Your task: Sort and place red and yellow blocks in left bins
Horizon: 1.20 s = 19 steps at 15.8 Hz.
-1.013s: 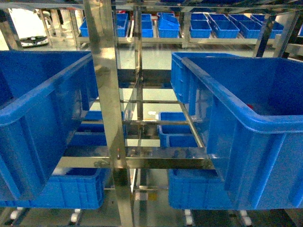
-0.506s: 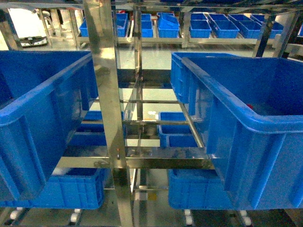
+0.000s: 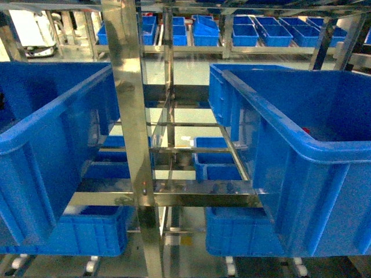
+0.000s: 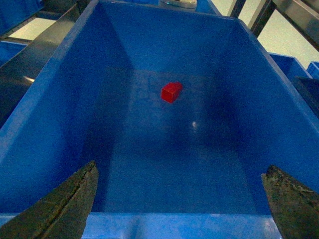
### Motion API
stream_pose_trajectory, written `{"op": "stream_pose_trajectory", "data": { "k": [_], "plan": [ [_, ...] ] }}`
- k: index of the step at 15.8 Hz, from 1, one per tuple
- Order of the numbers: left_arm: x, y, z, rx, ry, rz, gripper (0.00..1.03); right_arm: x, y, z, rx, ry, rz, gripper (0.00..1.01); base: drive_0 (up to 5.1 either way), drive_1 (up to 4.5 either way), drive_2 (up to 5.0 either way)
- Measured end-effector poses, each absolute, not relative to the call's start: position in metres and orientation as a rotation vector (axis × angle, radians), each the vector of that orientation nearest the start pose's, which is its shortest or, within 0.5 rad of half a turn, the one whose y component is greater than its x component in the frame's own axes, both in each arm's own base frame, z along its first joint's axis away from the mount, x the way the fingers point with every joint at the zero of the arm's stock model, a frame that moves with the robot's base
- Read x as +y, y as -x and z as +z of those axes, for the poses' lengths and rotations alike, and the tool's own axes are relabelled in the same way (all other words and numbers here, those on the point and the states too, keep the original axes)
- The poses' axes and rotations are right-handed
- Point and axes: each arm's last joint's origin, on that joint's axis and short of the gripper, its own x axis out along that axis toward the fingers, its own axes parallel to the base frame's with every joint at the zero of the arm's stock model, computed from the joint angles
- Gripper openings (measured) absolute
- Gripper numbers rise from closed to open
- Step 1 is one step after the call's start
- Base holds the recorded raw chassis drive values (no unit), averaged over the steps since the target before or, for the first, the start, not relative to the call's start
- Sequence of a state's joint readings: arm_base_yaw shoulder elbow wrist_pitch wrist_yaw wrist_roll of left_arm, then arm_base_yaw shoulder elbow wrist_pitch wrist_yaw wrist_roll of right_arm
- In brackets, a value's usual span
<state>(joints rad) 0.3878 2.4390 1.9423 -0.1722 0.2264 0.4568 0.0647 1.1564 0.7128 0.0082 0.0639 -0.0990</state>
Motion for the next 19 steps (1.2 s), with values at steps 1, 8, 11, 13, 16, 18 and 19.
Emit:
{"op": "stream_pose_trajectory", "data": {
  "k": [1, 8, 11, 13, 16, 18, 19],
  "plan": [
    [0.205, -0.506, 0.149, 0.661, -0.249, 0.006, 0.27, 0.014, -0.248, 0.253, 0.434, 0.125, 0.022, 0.98, 0.0, 0.0, 0.0],
    [0.212, -0.51, 0.123, 0.717, -0.255, -0.036, 0.27, 0.014, -0.248, 0.253, 0.434, 0.125, 0.022, 0.98, 0.0, 0.0, 0.0],
    [0.207, -0.511, 0.12, 0.718, -0.258, -0.043, 0.27, 0.014, -0.248, 0.253, 0.434, 0.125, 0.022, 0.98, 0.0, 0.0, 0.0],
    [0.203, -0.508, 0.111, 0.75, -0.254, -0.057, 0.27, 0.014, -0.248, 0.253, 0.434, 0.125, 0.022, 0.98, 0.0, 0.0, 0.0],
    [0.195, -0.51, 0.107, 0.751, -0.262, -0.067, 0.27, 0.014, -0.248, 0.253, 0.434, 0.125, 0.022, 0.98, 0.0, 0.0, 0.0],
    [0.19, -0.51, 0.107, 0.752, -0.265, -0.08, 0.27, 0.014, -0.248, 0.253, 0.434, 0.125, 0.022, 0.98, 0.0, 0.0, 0.0],
    [0.189, -0.509, 0.105, 0.757, -0.266, -0.082, 0.27, 0.014, -0.248, 0.253, 0.434, 0.125, 0.022, 0.98, 0.0, 0.0, 0.0]
  ]
}}
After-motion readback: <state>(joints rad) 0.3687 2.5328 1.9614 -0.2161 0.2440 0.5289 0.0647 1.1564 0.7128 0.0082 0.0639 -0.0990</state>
